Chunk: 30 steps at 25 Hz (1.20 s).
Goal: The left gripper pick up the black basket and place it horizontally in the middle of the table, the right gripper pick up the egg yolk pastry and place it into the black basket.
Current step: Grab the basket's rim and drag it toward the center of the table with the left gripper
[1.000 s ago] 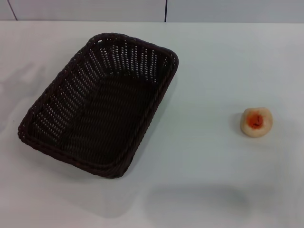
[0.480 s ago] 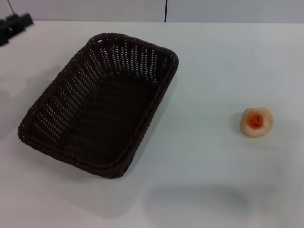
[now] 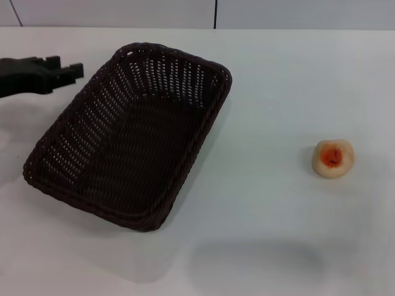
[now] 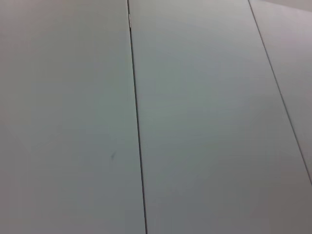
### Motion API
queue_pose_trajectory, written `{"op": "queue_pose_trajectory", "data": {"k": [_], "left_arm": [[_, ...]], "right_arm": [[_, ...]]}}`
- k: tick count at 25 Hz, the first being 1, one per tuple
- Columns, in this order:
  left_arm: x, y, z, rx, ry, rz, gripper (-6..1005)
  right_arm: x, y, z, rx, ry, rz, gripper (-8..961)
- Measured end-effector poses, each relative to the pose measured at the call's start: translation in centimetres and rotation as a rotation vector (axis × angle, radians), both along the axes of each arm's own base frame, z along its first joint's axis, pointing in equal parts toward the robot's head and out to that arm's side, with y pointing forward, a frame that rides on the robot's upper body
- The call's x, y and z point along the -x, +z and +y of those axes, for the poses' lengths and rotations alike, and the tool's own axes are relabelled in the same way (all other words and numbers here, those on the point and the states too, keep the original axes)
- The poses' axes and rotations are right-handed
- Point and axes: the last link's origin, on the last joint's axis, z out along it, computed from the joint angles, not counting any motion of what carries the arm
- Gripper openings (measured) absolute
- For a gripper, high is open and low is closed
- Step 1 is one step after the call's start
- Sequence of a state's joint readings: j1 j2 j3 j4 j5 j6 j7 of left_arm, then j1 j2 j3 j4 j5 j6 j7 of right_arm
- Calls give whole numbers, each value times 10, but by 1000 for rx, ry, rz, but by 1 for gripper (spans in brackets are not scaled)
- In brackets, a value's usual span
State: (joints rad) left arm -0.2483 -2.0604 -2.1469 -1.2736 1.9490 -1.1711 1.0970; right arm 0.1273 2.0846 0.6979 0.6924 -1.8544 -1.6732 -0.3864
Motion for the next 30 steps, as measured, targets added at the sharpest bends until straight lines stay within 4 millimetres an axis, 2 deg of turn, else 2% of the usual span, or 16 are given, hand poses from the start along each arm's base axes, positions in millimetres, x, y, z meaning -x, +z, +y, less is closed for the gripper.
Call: {"op": "queue_pose_trajectory", "data": {"k": [9,30], "left_arm": [[1,-14,7,34,24,95,555],[10,-32,6,90,70,172,550]], "right_arm": [[1,0,0,-1,2,3,499],[1,0,-1,-1,3,6,499]]}}
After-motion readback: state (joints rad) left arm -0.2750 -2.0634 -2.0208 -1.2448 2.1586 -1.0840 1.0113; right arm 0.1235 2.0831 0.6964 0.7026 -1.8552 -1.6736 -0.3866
